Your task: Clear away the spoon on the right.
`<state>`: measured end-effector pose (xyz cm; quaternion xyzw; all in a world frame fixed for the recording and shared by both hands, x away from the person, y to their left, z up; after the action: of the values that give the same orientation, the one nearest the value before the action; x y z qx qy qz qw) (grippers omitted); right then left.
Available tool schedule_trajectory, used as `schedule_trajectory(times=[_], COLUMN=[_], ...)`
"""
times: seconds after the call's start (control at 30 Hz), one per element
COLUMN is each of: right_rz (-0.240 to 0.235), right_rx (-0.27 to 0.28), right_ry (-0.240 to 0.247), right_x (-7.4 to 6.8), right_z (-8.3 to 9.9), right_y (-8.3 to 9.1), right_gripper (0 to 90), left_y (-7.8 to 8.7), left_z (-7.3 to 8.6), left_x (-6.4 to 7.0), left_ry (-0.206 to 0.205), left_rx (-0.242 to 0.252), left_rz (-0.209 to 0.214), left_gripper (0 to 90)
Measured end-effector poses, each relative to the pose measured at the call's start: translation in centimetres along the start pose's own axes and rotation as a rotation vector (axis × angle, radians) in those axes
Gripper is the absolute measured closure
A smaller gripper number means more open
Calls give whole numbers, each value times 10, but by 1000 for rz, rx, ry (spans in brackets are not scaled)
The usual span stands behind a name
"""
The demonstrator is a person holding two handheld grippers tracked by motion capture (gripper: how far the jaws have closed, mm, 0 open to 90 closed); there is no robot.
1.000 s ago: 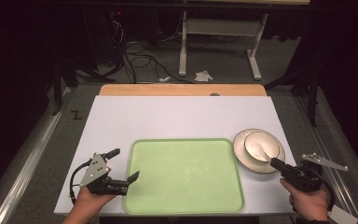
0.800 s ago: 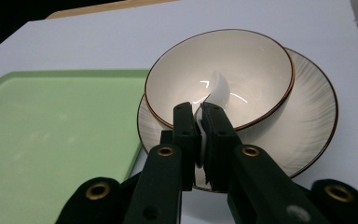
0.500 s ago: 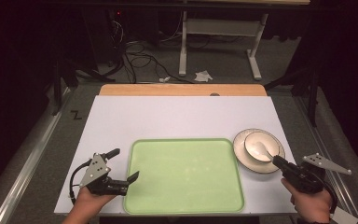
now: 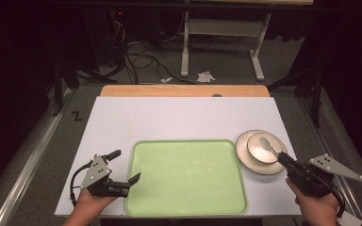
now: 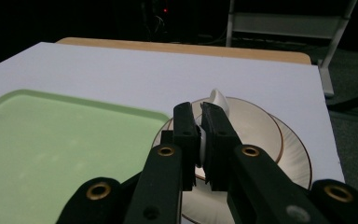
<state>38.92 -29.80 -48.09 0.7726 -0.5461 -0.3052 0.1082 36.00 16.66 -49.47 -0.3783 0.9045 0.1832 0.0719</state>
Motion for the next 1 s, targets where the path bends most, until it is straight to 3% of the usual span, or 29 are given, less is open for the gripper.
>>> schedule_trajectory(times=[0.37, 0.63, 0.83, 0.9, 1.0], right_rz=[1, -31, -73, -101, -109], right_rx=[72, 124, 120, 102, 94], right_ry=[61, 143, 176, 200, 213], right_x=[-17, -46, -68, -83, -90], right_z=[-15, -28, -28, -24, -22], right_y=[14, 24, 21, 12, 7], right_gripper=[871, 871, 871, 870, 871], left_y=[0, 0, 0, 1, 1], left_z=[0, 0, 0, -1, -1], left_x=[0, 0, 0, 0, 1], left_ry=[0, -1, -1, -2, -4], left_rx=[0, -1, 0, 2, 2], left_rz=[-3, -2, -1, -1, -2], left_gripper=[19, 19, 19, 19, 19])
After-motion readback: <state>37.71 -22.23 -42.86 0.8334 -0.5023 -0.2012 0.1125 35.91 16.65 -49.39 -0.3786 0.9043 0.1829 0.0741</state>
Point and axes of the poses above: each handheld gripper's, and its own axes: y roughly backward along the jaws, z roughly out of its underside, x roughly to its right, the point moved 10 cm from there along -y, roughly forward along the jaws, and after that the axes turned 14 degrees about -y, right-handed, at the moved point
